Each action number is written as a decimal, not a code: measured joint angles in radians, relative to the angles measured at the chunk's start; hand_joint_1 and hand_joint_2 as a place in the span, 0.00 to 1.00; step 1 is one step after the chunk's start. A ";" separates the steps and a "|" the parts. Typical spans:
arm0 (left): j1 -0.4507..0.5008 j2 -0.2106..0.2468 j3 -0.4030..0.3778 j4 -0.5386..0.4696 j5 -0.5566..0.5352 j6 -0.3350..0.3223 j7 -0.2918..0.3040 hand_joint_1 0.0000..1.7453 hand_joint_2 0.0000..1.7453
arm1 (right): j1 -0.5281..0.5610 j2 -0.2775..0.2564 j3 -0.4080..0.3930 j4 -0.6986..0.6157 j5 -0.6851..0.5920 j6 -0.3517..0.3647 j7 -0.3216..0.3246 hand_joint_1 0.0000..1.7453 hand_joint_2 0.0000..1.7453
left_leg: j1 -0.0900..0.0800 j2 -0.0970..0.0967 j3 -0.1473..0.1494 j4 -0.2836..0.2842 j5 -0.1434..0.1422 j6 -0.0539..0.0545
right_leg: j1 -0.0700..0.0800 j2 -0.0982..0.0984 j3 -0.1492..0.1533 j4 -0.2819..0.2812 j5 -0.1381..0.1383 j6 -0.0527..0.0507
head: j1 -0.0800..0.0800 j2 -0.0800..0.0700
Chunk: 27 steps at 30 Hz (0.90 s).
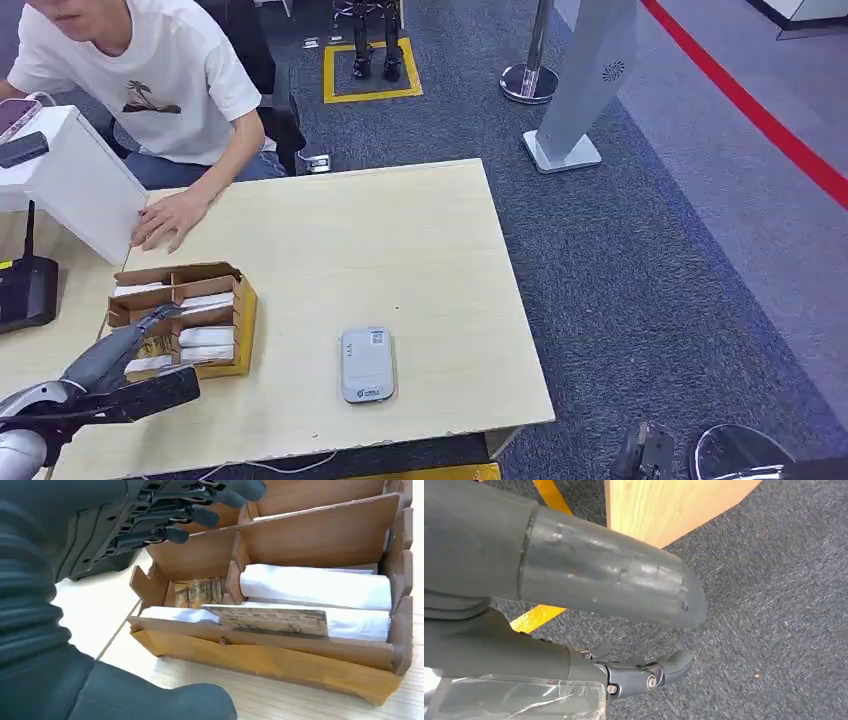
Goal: Pass the card to the sensor for recognition and then transmit it.
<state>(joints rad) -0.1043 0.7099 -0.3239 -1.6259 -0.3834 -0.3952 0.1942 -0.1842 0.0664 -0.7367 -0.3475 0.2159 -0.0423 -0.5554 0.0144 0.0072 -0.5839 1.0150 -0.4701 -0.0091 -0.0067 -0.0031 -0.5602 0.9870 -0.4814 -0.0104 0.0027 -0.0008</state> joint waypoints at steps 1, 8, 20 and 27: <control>0.000 0.001 0.000 0.000 0.001 0.000 0.000 0.00 1.00 | 0.000 0.000 0.000 0.000 0.000 0.000 0.000 0.00 0.00 | 0.000 0.000 0.000 0.000 0.000 0.000 | 0.000 0.000 0.000 0.000 0.000 0.000 | 0.000 0.000; 0.000 0.019 0.000 -0.006 0.013 0.000 0.004 0.00 1.00 | -0.002 0.003 0.005 0.000 -0.006 0.001 0.002 0.00 0.00 | 0.000 0.000 0.000 0.000 0.000 0.000 | 0.000 0.000 0.000 0.000 0.000 0.000 | 0.000 0.000; -0.007 0.062 0.001 -0.027 0.037 -0.020 0.025 0.00 1.00 | -0.010 0.012 0.007 0.000 -0.006 0.014 0.002 0.00 0.00 | 0.000 0.000 0.000 0.000 0.000 0.000 | 0.000 0.000 0.000 0.000 0.000 0.000 | 0.000 0.000; -0.009 0.081 0.002 -0.042 0.044 -0.021 0.034 0.00 1.00 | -0.017 0.016 0.010 0.000 -0.009 0.015 0.002 0.00 0.00 | 0.000 0.000 0.000 0.000 0.000 0.000 | 0.000 0.000 0.000 0.000 0.000 0.000 | 0.000 0.000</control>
<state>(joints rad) -0.1137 0.7908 -0.3223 -1.6674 -0.3391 -0.4158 0.2285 -0.2007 0.0828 -0.7267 -0.3475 0.2068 -0.0278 -0.5539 0.0145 0.0073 -0.5838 1.0151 -0.4701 -0.0091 -0.0066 -0.0030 -0.5603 0.9870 -0.4814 -0.0104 0.0026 -0.0008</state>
